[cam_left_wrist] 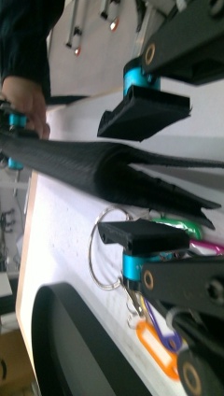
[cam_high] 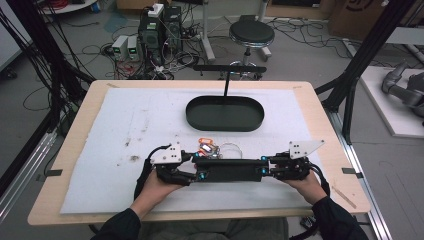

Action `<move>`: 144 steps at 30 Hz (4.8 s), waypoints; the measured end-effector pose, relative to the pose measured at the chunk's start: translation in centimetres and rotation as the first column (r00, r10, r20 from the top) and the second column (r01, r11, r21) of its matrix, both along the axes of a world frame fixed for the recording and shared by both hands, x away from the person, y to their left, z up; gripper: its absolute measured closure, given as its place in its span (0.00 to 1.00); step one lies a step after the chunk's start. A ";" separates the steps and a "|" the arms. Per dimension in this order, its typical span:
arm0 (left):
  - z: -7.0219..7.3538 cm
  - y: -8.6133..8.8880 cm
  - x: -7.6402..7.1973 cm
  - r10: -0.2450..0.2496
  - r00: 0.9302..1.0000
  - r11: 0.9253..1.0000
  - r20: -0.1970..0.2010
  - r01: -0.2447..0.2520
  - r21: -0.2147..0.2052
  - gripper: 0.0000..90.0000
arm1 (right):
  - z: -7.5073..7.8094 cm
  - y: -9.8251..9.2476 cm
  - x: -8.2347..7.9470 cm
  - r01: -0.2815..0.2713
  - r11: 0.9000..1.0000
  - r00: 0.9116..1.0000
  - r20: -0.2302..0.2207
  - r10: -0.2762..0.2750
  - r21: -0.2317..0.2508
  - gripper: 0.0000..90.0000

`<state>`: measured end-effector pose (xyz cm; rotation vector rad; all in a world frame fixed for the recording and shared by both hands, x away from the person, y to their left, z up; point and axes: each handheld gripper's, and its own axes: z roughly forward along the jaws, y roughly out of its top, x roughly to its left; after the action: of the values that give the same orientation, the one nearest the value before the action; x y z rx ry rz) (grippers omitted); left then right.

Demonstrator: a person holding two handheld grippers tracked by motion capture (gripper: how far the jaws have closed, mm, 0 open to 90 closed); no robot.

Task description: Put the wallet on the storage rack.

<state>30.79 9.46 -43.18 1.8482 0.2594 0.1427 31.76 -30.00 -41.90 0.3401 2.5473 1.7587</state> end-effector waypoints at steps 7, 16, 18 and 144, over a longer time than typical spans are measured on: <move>0.1 0.1 -0.2 -0.049 0.999 0.999 -0.007 0.049 -0.017 0.76 | 0.0 0.0 0.0 -0.011 1.000 1.000 -0.005 0.011 0.009 0.85; 0.4 0.3 -0.3 -0.063 0.998 0.997 -0.017 0.062 -0.052 0.82 | 0.2 0.0 -0.1 -0.010 0.999 1.000 0.012 0.009 0.031 0.77; 0.8 0.4 -0.4 -0.056 0.998 0.996 -0.003 0.055 -0.073 0.82 | 0.3 -0.1 -0.1 0.013 0.999 1.000 0.022 -0.014 0.036 0.71; -0.3 -2.3 18.1 0.458 0.885 0.887 0.080 -0.461 0.019 0.57 | 0.1 -6.9 1.9 0.618 0.785 0.785 0.012 -0.619 0.039 0.40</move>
<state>48.88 7.19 -43.45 1.7848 0.6470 0.5475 33.70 -36.85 -41.77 1.0150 2.0275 1.5146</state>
